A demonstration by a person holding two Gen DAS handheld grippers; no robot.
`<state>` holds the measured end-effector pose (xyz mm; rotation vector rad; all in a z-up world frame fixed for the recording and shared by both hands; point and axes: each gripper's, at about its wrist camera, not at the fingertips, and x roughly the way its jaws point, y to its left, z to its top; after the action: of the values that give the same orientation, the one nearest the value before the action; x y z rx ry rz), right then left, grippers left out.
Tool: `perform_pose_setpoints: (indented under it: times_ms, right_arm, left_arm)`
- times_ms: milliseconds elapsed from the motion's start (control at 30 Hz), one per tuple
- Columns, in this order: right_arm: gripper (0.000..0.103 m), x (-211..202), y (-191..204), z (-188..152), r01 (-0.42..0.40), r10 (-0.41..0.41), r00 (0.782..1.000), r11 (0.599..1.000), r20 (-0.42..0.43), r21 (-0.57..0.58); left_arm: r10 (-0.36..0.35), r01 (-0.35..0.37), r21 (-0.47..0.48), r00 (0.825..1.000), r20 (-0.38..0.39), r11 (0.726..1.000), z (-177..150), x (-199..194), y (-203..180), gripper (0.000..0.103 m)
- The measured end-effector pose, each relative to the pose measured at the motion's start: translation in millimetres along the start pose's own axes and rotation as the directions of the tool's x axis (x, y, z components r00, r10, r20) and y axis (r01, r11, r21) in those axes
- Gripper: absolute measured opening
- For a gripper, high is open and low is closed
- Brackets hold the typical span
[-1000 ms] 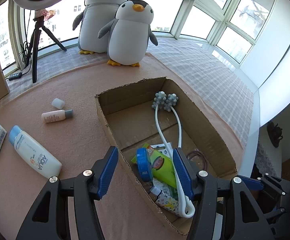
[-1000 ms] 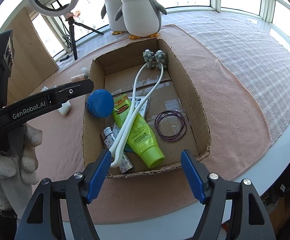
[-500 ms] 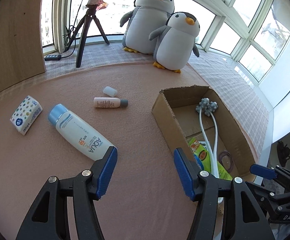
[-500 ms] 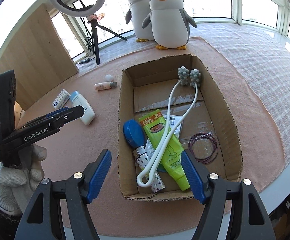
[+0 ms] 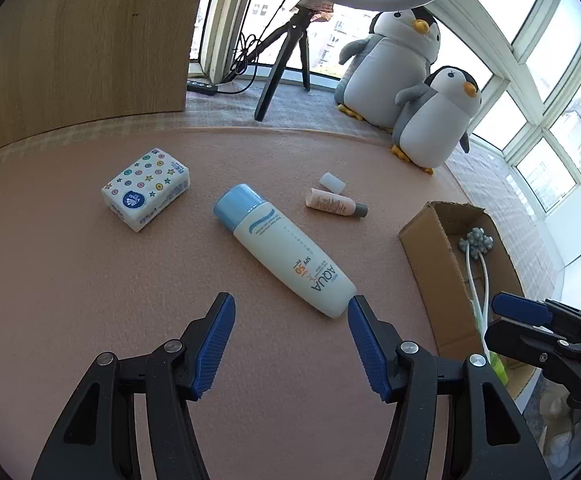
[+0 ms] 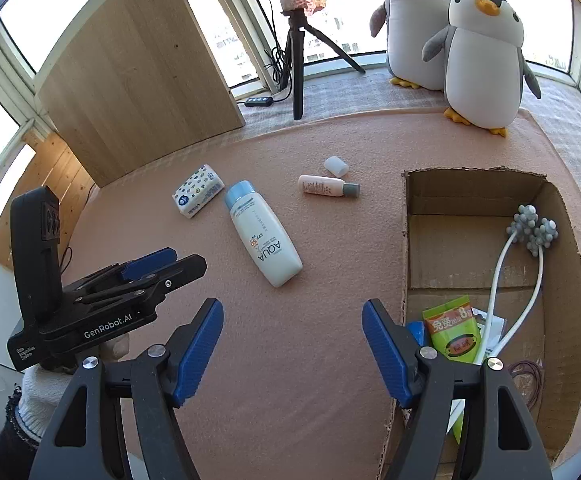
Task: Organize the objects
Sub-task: 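Move the left gripper to the white AQUA sunscreen bottle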
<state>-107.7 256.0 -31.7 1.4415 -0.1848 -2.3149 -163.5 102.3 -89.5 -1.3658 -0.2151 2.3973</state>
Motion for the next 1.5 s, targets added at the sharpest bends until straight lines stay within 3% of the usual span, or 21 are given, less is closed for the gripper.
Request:
perform_pose_setpoints:
  times_ms: [467,767,1267,1400,1500]
  right_arm:
    - [0.069,76.1,16.3,68.9,-0.063,0.058,0.993,0.997,-0.102,-0.041]
    - [0.069,130.3,11.7,82.6,-0.105,0.107,0.974,0.994,-0.200,0.020]
    - [0.069,159.5,19.6,92.7,-0.138,0.135,0.959,0.990,-0.249,0.005]
    - [0.055,165.6,19.2,89.4,-0.152,0.151,0.950,0.988,-0.272,0.018]
    - [0.048,168.9,19.0,85.1,-0.152,0.154,0.945,0.988,-0.288,0.029]
  left_arm:
    - [-0.014,0.014,-0.116,1.000,0.003,0.993,7.1,30.8,34.6,0.068]
    - [-0.050,0.049,-0.181,0.999,-0.001,0.982,15.0,54.1,41.3,0.069]
    - [-0.087,0.078,-0.218,0.996,-0.032,0.973,25.8,85.3,43.2,0.068]
    - [-0.099,0.092,-0.215,0.995,-0.024,0.972,25.4,87.7,42.8,0.068]
    - [-0.095,0.090,-0.197,0.995,-0.019,0.976,24.8,88.5,42.5,0.062]
